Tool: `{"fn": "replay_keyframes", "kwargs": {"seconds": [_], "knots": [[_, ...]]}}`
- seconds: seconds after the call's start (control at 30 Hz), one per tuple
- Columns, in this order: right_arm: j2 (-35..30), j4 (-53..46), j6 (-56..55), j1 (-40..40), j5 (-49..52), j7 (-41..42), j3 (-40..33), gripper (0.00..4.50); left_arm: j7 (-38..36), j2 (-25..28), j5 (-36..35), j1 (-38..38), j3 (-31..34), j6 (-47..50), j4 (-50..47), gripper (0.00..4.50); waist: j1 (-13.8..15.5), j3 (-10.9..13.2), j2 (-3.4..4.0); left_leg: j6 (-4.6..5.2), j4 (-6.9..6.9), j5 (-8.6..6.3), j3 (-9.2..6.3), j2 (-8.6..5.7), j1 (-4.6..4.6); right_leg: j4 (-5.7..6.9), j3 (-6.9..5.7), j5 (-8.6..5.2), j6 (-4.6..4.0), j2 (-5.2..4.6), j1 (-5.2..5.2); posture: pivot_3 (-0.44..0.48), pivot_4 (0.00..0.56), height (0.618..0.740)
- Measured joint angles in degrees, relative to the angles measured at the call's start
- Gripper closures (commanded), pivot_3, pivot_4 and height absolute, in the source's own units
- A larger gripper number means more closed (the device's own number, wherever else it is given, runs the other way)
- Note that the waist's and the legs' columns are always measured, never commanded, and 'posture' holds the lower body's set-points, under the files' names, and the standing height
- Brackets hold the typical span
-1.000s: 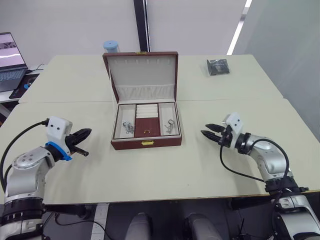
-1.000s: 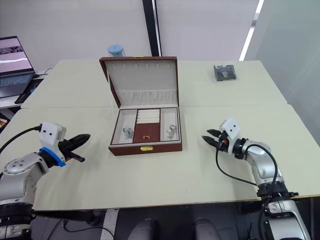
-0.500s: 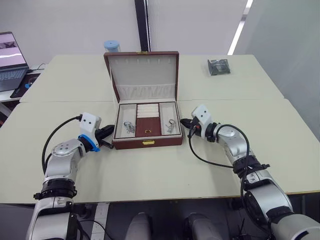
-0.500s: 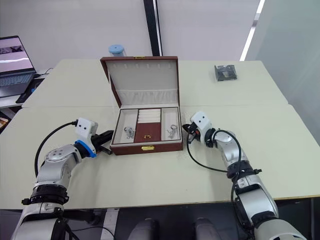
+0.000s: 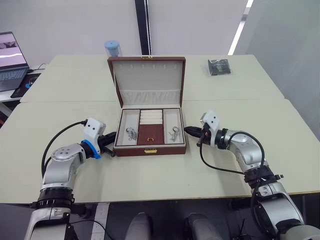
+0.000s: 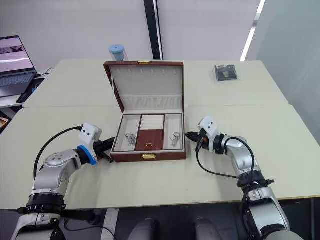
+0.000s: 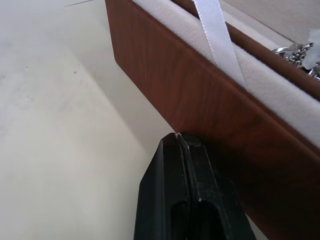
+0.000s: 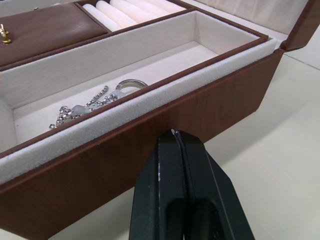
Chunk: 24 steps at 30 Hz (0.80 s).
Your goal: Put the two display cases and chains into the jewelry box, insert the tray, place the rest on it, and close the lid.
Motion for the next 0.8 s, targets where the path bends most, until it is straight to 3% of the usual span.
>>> {"fn": "replay_keyframes", "kwargs": {"seconds": [0.33, 0.8], "knots": [[-2.54, -15.83, 9.32, 9.73, 1.64, 0.03, -1.32, 4.47, 1.62, -0.43, -0.63, 9.81, 1.38, 7.90, -15.61, 4.50, 0.01, -0.05, 0.01, 0.00, -0.01, -0.01, -0.05, -0.02, 0.07, -0.07, -0.02, -0.01, 0.01, 0.00, 0.12, 0.000, 0.150, 0.740], [-2.65, -19.18, 12.12, 11.56, 1.58, -0.01, -1.98, 4.47, 1.61, -1.10, -1.11, 11.29, 2.25, 10.11, -17.83, 4.50, 0.01, -0.06, 0.01, 0.01, -0.01, -0.01, -0.06, -0.03, 0.08, -0.09, -0.02, -0.01, 0.02, 0.02, 0.14, 0.000, 0.150, 0.740]]}}
